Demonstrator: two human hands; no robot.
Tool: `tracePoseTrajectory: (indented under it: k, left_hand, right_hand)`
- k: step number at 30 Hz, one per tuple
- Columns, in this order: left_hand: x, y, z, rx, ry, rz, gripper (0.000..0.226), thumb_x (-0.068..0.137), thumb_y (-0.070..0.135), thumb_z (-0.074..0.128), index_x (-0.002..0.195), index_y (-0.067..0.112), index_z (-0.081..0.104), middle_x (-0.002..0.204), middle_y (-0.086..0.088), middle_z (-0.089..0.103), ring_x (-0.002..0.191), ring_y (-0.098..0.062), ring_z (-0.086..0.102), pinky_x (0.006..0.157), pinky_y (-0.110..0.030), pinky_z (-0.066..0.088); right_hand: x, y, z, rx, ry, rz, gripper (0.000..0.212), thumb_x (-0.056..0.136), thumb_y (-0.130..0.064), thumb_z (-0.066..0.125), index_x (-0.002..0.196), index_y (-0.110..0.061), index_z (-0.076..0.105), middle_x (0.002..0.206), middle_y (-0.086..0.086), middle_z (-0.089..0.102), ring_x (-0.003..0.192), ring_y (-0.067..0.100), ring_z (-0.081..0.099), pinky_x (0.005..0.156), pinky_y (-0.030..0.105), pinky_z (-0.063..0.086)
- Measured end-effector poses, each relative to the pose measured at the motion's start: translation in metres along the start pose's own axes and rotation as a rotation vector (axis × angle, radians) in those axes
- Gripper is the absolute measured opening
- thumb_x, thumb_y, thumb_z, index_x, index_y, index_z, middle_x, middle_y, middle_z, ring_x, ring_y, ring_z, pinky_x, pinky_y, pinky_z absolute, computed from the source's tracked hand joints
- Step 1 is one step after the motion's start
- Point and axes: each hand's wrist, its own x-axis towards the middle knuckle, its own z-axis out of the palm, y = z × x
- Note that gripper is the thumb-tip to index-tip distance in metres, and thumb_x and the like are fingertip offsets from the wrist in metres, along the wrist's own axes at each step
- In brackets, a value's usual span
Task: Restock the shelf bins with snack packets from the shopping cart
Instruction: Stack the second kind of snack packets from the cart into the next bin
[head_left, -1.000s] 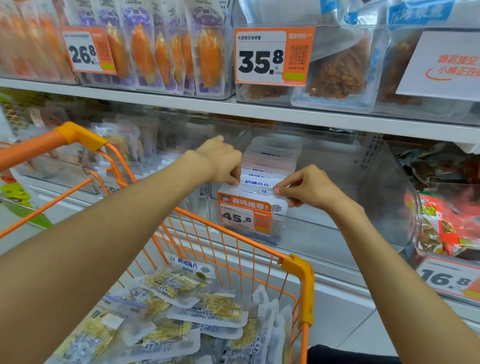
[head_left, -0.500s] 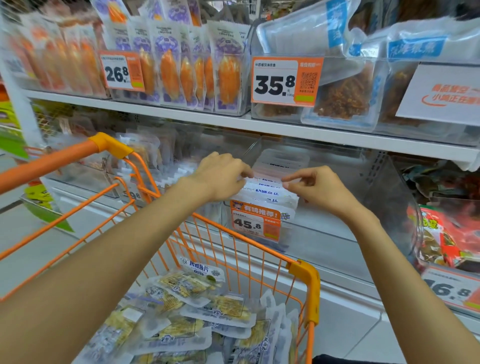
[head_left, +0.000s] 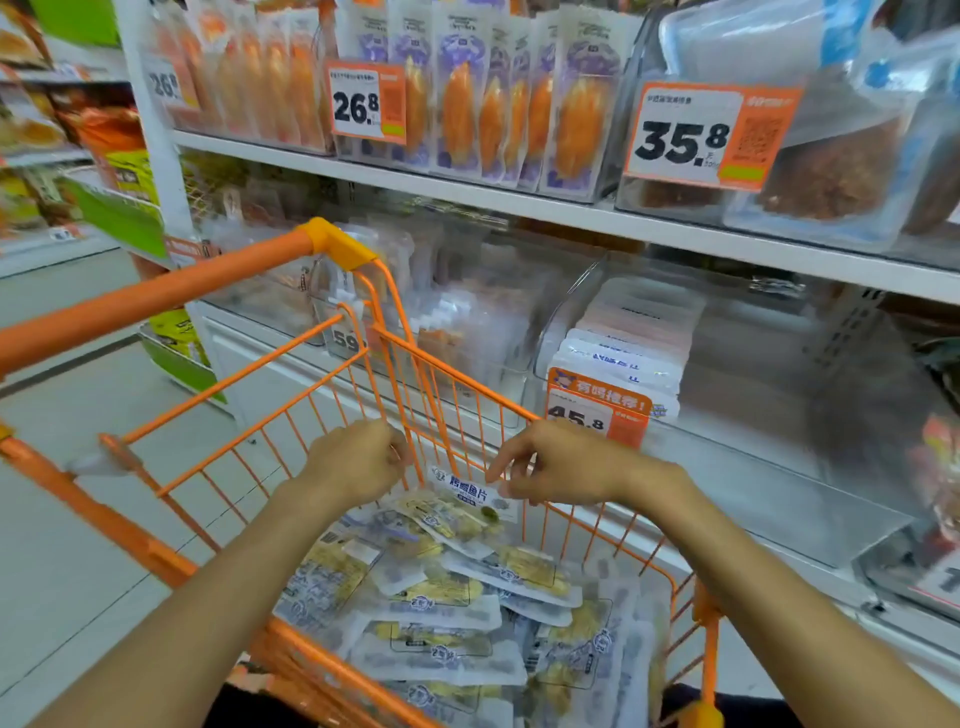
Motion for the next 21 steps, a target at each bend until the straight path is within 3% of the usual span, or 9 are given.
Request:
tracePoseTrajectory:
  k: [3,7,9,12,14,16,17,19,21]
  left_hand:
    - [0.005,-0.012,0.006,0.011,-0.138,-0.027,0.023,0.101,0.026,0.046,0.117,0.029,0.062,0.126,0.001,0.060,0.107,-0.023,0.061,0.089,-0.042,0.049]
    - [0.009,-0.012,0.009,0.139,-0.356,-0.050,0.042,0.102,0.007,0.034,0.135,0.029,0.049,0.152,-0.004,0.035,0.134,-0.027,0.041,0.101,-0.043,0.041]
    - [0.005,-0.008,0.008,0.182,-0.488,-0.046,0.045,0.101,0.007,0.037,0.143,0.022,0.040,0.155,-0.004,0.029,0.138,-0.027,0.035,0.104,-0.040,0.038]
    - [-0.003,-0.001,0.004,0.178,-0.575,0.002,0.048,0.101,0.010,0.042,0.148,0.018,0.034,0.156,-0.008,0.026,0.137,-0.029,0.036,0.100,-0.038,0.040]
    - [-0.005,0.001,0.003,0.160,-0.565,0.012,0.048,0.100,0.009,0.045,0.145,0.022,0.037,0.155,-0.007,0.027,0.128,-0.029,0.046,0.093,-0.038,0.044]
    - [-0.006,0.002,0.003,0.131,-0.553,0.007,0.047,0.098,0.007,0.048,0.142,0.021,0.043,0.149,-0.010,0.037,0.109,-0.030,0.057,0.081,-0.039,0.045]
    - [-0.006,0.002,0.003,0.129,-0.549,0.003,0.046,0.097,0.009,0.051,0.142,0.020,0.044,0.145,-0.011,0.043,0.108,-0.030,0.058,0.081,-0.039,0.045]
    - [-0.007,0.004,0.002,0.173,-0.528,0.011,0.047,0.095,0.018,0.058,0.140,0.021,0.047,0.135,-0.008,0.054,0.113,-0.028,0.057,0.082,-0.036,0.047]
    - [-0.009,0.006,0.000,0.255,-0.471,0.051,0.047,0.091,0.027,0.063,0.136,0.025,0.052,0.128,-0.005,0.057,0.113,-0.025,0.055,0.078,-0.033,0.045]
  right_hand:
    - [0.014,-0.014,0.032,-0.317,-0.088,0.090,0.035,0.099,-0.034,0.047,0.124,-0.013,0.058,0.117,0.010,0.062,0.104,0.026,0.059,0.085,0.035,0.049]
    - [0.028,-0.021,0.067,-0.348,-0.246,0.167,0.046,0.101,-0.040,0.036,0.130,-0.006,0.046,0.119,0.015,0.058,0.105,0.033,0.057,0.081,0.039,0.046]
    - [0.031,-0.014,0.072,-0.301,-0.306,0.160,0.048,0.101,-0.039,0.035,0.129,-0.004,0.050,0.123,0.017,0.057,0.110,0.035,0.055,0.085,0.042,0.047]
    - [0.033,-0.009,0.074,-0.224,-0.320,0.078,0.041,0.100,-0.028,0.041,0.136,-0.011,0.051,0.131,0.014,0.057,0.118,0.033,0.053,0.094,0.042,0.048]
    - [0.032,-0.014,0.075,-0.118,-0.370,0.070,0.055,0.097,-0.043,0.046,0.140,-0.010,0.045,0.134,0.013,0.055,0.119,0.032,0.054,0.097,0.043,0.047]
    - [0.030,-0.022,0.075,-0.094,-0.436,0.092,0.077,0.089,-0.060,0.051,0.146,-0.011,0.034,0.121,0.009,0.061,0.104,0.025,0.060,0.088,0.038,0.050]
    - [0.029,-0.025,0.076,-0.120,-0.433,0.084,0.081,0.087,-0.061,0.053,0.147,-0.012,0.032,0.112,0.007,0.063,0.097,0.022,0.060,0.082,0.035,0.050]
    - [0.029,-0.024,0.072,-0.138,-0.351,0.048,0.066,0.089,-0.054,0.056,0.141,-0.015,0.045,0.119,0.005,0.064,0.104,0.022,0.060,0.088,0.036,0.051]
    - [0.031,-0.017,0.065,-0.056,-0.249,-0.001,0.030,0.096,-0.038,0.053,0.113,-0.018,0.067,0.109,0.001,0.069,0.096,0.019,0.063,0.086,0.035,0.051]
